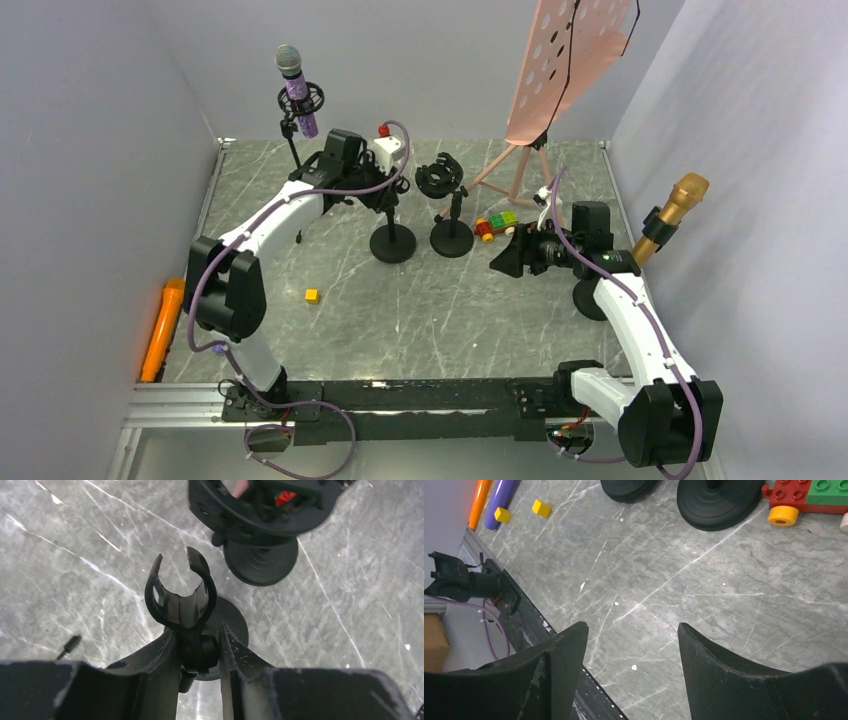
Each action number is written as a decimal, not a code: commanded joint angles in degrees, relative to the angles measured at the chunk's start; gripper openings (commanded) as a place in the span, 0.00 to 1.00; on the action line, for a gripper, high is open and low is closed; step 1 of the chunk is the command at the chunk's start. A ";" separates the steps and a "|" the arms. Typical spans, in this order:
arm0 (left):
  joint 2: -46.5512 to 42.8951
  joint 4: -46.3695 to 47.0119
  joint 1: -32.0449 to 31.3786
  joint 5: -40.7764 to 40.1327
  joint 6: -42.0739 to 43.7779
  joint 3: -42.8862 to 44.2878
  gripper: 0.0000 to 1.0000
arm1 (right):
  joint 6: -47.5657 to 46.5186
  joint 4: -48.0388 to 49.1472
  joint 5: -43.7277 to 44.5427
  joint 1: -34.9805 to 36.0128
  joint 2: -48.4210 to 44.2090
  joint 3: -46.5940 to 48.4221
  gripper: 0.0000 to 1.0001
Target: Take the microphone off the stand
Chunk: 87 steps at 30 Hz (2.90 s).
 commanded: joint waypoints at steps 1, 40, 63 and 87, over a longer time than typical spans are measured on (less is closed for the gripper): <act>1.91 4.03 0.90 0.86 2.36 5.34 0.30 | 1.04 2.05 -0.48 -0.26 0.23 0.44 0.70; -20.12 21.17 23.37 -4.05 -5.96 1.23 0.99 | 3.32 5.09 -6.03 -0.69 4.59 1.81 0.74; 0.84 33.91 25.22 12.01 -7.16 15.31 0.60 | -6.68 -0.89 -3.05 -0.66 2.59 -1.17 0.74; -23.54 15.92 26.88 33.81 -8.69 2.20 0.28 | -6.12 1.15 -5.22 -0.63 3.24 -1.44 0.73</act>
